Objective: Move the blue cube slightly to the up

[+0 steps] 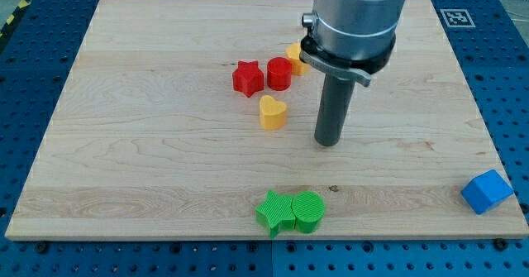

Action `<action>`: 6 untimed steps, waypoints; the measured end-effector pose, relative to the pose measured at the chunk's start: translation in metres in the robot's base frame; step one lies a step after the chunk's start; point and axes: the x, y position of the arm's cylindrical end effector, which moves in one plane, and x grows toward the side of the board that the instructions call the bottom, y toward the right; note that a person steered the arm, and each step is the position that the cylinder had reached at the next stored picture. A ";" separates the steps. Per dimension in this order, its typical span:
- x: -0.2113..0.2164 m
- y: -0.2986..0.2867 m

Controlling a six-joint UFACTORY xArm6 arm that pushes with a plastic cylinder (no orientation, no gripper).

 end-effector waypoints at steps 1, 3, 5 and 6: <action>0.020 0.011; 0.053 0.055; 0.094 0.085; 0.110 0.087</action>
